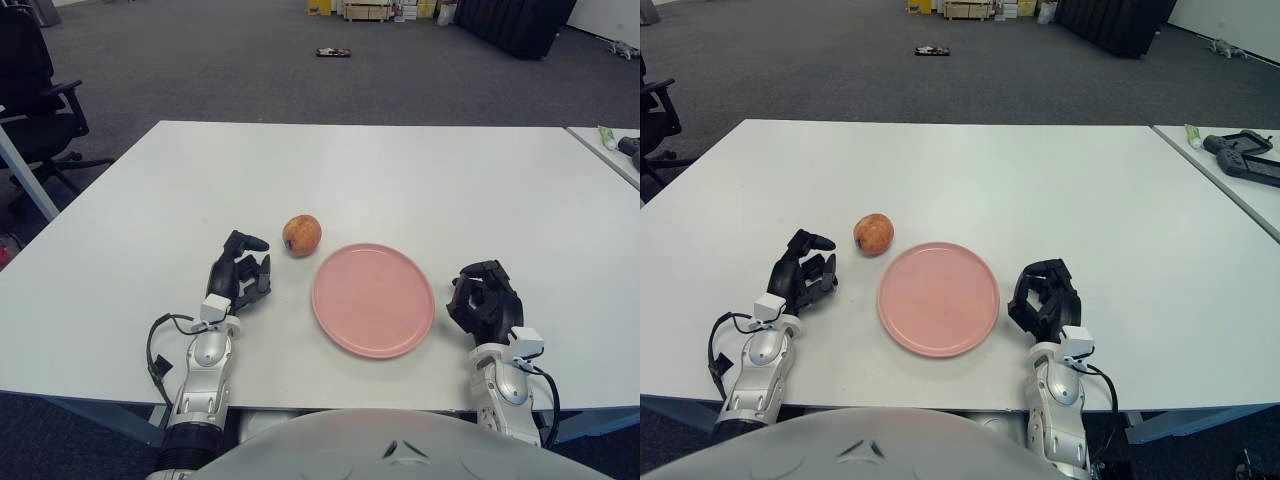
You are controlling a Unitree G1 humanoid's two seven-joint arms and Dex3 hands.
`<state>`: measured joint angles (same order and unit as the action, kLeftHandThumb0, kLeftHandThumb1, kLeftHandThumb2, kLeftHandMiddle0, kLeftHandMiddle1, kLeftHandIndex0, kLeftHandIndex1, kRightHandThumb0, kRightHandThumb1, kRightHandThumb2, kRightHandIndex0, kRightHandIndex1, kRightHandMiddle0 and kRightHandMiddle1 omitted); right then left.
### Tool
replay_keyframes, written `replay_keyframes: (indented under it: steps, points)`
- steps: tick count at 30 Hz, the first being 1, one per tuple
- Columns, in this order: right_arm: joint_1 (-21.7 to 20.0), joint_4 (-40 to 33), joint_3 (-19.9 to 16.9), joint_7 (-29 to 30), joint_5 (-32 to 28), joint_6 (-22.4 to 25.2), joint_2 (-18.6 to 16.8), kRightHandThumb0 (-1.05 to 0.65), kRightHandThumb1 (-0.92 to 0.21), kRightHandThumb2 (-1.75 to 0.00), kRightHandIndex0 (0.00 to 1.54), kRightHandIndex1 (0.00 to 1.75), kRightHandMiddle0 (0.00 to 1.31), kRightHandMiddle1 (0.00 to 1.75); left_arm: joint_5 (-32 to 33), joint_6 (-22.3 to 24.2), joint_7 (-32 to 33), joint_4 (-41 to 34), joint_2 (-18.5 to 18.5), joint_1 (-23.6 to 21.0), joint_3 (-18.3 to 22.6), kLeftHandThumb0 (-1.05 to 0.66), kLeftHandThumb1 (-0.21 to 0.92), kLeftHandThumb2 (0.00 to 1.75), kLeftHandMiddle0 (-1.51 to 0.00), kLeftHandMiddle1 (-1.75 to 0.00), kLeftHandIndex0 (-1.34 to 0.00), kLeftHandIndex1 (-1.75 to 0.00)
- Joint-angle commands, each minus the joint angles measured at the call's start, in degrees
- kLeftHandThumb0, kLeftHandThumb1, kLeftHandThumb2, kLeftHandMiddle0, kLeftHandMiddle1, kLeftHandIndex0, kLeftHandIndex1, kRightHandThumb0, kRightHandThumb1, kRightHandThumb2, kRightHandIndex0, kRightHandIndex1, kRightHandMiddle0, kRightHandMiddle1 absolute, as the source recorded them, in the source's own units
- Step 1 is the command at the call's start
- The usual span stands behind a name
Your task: Put the apple into the plate.
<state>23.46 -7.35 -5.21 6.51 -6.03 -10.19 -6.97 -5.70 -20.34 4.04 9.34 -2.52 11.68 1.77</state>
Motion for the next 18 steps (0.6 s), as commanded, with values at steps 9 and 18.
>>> replay_keyframes:
  steps: [9, 18]
  points:
    - [-0.9, 0.3, -0.1, -0.2, 0.0, -0.1, -0.2, -0.42, -0.52, -1.07, 1.08, 1.75, 0.45, 1.75, -13.5, 0.8, 6.6, -3.1, -2.1, -2.6, -2.5, -0.37, 0.79, 0.7, -0.56, -1.7, -0.27, -1.75]
    - [-0.9, 0.6, -0.1, -0.5, -0.4, -0.3, -0.2, -0.41, -0.53, -1.06, 1.08, 1.75, 0.45, 1.75, -24.2, 3.3, 8.9, -4.6, -5.8, -4.1, -5.4, -0.64, 0.59, 0.82, -0.04, -0.95, -0.02, -1.05]
